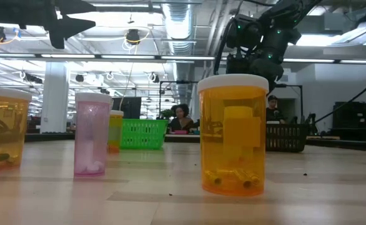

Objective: Pick and place medicine bottles into bin by pill shape (circle, oval)
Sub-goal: Put the blue tablet bottle into the black basket

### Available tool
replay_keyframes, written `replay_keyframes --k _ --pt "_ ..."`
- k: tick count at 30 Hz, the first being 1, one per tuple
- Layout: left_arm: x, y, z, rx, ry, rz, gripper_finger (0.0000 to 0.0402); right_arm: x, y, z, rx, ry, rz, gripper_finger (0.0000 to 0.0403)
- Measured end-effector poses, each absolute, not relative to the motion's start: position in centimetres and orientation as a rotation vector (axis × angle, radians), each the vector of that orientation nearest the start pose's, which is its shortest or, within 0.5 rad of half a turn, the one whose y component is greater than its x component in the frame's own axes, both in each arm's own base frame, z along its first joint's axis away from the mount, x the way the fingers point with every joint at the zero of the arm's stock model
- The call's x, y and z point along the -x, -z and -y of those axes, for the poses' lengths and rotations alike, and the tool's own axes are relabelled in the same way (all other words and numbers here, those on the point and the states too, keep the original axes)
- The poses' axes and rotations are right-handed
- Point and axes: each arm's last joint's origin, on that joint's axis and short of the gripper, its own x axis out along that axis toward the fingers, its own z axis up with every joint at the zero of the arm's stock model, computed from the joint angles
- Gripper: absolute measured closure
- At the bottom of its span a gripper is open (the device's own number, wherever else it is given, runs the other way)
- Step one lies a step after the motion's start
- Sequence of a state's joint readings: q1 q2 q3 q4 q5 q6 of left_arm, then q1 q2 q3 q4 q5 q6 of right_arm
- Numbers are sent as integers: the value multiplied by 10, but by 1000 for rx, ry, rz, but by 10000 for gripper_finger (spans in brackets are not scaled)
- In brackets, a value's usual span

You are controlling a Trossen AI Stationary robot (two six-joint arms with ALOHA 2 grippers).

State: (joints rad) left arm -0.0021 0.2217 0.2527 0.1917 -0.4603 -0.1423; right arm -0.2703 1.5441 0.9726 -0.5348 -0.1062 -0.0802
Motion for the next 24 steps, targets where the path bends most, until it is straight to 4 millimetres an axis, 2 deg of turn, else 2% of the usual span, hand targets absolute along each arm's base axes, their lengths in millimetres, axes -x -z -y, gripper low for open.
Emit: replay_keyframes --k 4,10,24 --pt "-97 -250 -13 191 -440 251 182 -285 -198 76 -131 100 -1092 271" --pt "-97 -250 -13 191 -441 251 182 -279 -184 75 -129 100 -1098 273" --pt "-97 -250 -13 192 -440 256 182 -280 -185 76 -115 97 -1082 266"
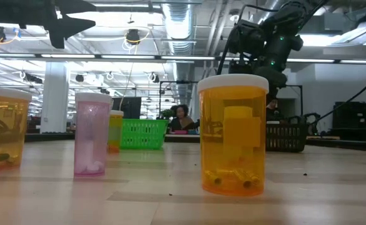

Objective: Pick and place medicine bottles into bin by pill shape (circle, oval)
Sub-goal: Put the blue tablet bottle into the black basket

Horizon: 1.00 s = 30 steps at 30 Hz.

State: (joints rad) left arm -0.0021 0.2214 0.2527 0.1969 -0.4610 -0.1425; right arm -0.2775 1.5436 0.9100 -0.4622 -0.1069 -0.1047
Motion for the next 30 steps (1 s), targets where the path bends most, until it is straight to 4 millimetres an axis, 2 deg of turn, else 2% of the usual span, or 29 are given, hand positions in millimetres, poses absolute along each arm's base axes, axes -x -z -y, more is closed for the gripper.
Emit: replay_keyframes --k 30 --pt "-97 -250 -13 203 -439 259 182 -281 -187 81 -101 101 -1055 265"
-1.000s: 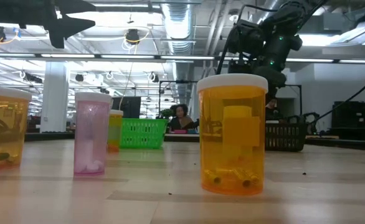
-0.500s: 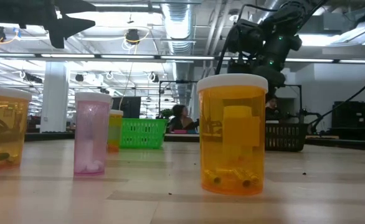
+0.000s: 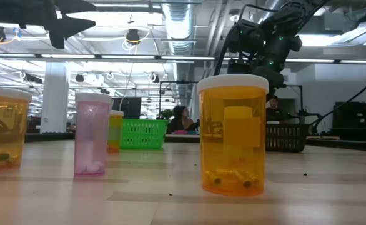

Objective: Pick and place medicine bottles into bin by pill shape (circle, oval)
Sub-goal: Put the blue tablet bottle into the black basket

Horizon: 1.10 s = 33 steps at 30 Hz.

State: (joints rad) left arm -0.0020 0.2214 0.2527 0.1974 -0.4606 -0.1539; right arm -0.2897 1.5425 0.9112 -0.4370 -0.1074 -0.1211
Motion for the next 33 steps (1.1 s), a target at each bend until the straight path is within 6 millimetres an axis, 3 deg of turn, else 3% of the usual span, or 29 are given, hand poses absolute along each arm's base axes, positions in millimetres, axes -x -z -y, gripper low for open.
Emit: replay_keyframes --k 16,25,33 --pt "-97 -250 -13 202 -439 259 182 -280 -186 81 -115 74 -1057 263" --pt "-97 -251 -13 202 -439 263 182 -265 -165 85 -159 106 -1072 268" --pt "-96 -251 -13 203 -457 265 182 -267 -166 86 -142 102 -1053 261"
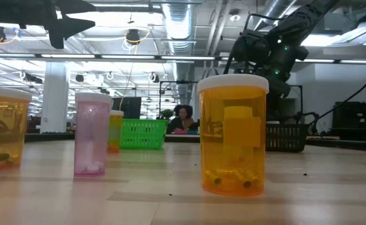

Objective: Pick and place medicine bottles into bin by pill shape (circle, oval)
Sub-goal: Put the blue tablet bottle into the black basket, then put the pink tablet bottle into the black basket

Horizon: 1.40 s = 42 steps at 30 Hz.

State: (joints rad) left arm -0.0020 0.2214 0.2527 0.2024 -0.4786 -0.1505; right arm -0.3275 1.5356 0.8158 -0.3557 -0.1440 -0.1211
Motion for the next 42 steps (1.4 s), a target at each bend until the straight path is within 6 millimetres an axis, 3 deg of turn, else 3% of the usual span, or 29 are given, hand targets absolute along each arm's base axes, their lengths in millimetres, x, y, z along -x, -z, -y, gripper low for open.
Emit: replay_keyframes --k 19,24,33,37,42 --pt "-96 -251 -13 192 -459 261 182 -267 -167 84 -138 96 -1053 222" --pt "-96 -251 -13 193 -459 261 182 -263 -179 83 -128 100 -1017 211" --pt "-96 -251 -13 194 -463 261 182 -251 -217 79 -102 127 -861 207" --pt "-96 -251 -13 193 -463 261 182 -254 -238 64 -125 99 -708 208" --pt "-96 -251 -14 195 -475 262 182 -280 -244 19 -57 -54 -546 210"
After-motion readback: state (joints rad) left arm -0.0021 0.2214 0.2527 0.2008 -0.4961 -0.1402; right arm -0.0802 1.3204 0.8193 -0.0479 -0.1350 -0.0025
